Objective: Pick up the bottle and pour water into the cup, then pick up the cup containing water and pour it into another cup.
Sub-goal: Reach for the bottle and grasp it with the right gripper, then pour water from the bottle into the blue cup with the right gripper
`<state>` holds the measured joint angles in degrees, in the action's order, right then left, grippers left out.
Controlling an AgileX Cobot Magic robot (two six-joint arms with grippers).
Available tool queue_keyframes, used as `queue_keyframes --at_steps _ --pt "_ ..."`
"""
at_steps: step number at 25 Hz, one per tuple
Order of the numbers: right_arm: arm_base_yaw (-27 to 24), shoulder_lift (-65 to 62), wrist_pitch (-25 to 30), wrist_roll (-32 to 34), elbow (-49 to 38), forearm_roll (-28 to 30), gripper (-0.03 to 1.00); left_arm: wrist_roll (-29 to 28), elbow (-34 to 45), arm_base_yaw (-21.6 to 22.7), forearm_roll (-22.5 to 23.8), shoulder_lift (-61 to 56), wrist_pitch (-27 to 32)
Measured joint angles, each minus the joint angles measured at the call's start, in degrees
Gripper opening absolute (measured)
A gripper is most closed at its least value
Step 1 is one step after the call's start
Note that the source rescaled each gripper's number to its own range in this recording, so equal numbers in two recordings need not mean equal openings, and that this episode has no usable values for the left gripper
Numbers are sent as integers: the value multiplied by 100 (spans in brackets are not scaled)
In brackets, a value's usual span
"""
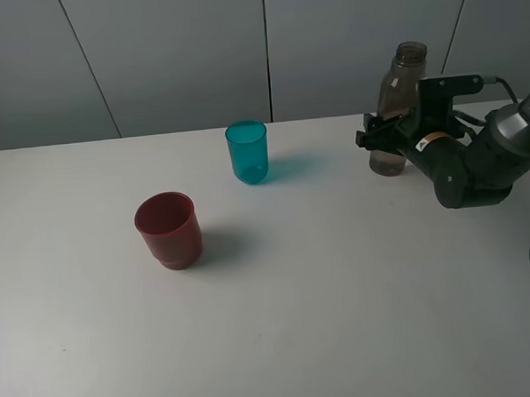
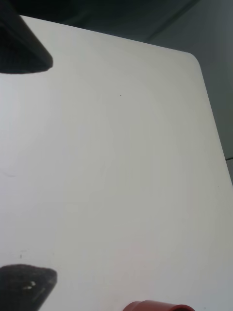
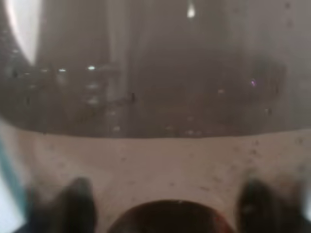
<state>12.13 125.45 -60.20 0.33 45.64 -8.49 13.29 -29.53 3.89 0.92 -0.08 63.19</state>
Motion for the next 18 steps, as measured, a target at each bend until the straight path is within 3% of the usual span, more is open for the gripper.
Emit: queue_keyframes --at_steps 1,12,18 --pt "0 0 2 11 10 -11 6 0 0 0 0 0 0" --pt "0 0 13 119 10 33 5 0 0 0 0 0 0" --pt "60 -380 584 185 0 217 5 12 0 0 0 0 0"
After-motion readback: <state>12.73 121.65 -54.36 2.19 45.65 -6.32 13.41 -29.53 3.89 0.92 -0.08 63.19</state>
